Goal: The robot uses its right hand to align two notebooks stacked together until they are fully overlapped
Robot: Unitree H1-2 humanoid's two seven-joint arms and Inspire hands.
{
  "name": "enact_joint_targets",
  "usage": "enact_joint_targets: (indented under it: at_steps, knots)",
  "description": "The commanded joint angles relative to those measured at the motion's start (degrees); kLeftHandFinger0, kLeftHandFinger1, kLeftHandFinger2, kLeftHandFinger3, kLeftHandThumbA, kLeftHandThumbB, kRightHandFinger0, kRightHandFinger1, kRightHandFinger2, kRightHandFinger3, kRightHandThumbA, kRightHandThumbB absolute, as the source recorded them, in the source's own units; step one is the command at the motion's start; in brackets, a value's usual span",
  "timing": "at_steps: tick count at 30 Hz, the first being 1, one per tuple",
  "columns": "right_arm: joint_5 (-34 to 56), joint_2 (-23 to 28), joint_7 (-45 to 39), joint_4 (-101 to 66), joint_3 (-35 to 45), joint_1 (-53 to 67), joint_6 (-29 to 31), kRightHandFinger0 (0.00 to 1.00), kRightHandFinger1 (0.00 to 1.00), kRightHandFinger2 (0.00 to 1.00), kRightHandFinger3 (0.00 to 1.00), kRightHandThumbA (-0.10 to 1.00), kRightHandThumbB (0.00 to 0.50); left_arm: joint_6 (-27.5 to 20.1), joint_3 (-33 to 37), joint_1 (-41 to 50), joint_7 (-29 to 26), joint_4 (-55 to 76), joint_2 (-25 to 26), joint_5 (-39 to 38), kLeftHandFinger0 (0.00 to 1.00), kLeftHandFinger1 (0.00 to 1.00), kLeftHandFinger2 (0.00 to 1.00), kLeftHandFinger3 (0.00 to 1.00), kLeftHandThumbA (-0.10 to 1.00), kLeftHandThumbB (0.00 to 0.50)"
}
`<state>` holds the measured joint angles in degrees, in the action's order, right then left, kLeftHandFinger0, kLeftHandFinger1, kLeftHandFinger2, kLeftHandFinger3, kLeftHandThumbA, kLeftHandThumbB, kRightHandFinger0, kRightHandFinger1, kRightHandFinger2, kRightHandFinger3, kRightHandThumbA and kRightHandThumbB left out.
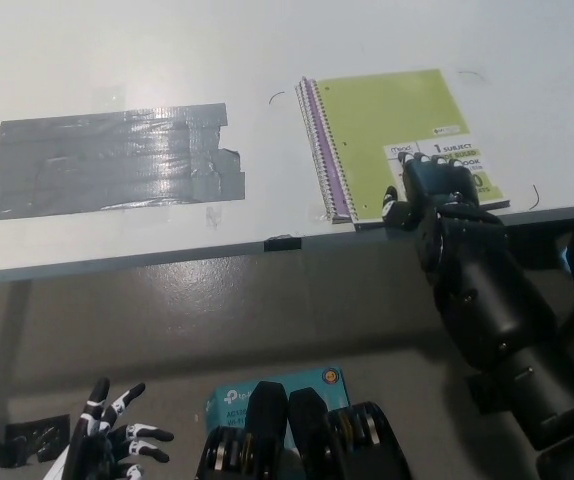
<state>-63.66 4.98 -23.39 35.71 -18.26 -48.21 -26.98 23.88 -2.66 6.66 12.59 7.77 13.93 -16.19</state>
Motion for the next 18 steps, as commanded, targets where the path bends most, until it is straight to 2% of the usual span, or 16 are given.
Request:
enact_joint_targets:
  at_steps: [1, 3, 7, 11, 14, 18]
  knots:
    - [0.22, -1.9, -4.58, 0.58, 0.11, -0.99, 0.05, 1.0, 1.0, 1.0, 1.0, 1.0, 0.486, -0.57, 0.09, -0.38, 0.43, 1.57, 0.15, 0.22, 0.35, 0.43, 0.48, 1.0, 1.0, 0.5]
    - [0.02, -2.18, -4.66, 0.62, 0.48, -1.2, 0.05, 1.0, 1.0, 1.0, 1.0, 1.0, 0.476, -0.74, 0.21, -0.47, 0.38, 1.52, 0.1, 0.43, 0.35, 0.43, 0.49, 1.0, 1.0, 0.5]
    - [0.05, -2.27, -4.3, 0.81, 0.3, -1.32, 0.05, 1.0, 1.0, 1.0, 1.0, 1.0, 0.498, -0.85, 0.16, -0.45, 0.49, 1.42, 0.1, 0.29, 0.33, 0.44, 0.5, 1.0, 1.0, 0.5]
    - [-0.31, -2.65, -3.8, 1.46, 1.25, -1.41, 0.05, 1.0, 1.0, 1.0, 1.0, 1.0, 0.49, -1.09, 0.17, -0.51, 0.45, 1.21, 0.02, 0.37, 0.31, 0.42, 0.49, 1.0, 1.0, 0.5]
    - [-0.56, -3.81, -2.74, 2.41, 4.06, -1.35, 0.05, 1.0, 1.0, 1.0, 1.0, 1.0, 0.484, -1.2, 0.31, -0.42, 0.48, 1.25, -0.05, 0.45, 0.35, 0.43, 0.49, 1.0, 1.0, 0.5]
    - [-2.69, -5.51, -1.51, 3.29, 6.34, -1.46, 0.05, 1.0, 1.0, 1.0, 1.0, 1.0, 0.479, -1.25, 0.27, -0.3, 0.48, 1.37, -0.09, 0.4, 0.34, 0.42, 0.49, 1.0, 1.0, 0.5]
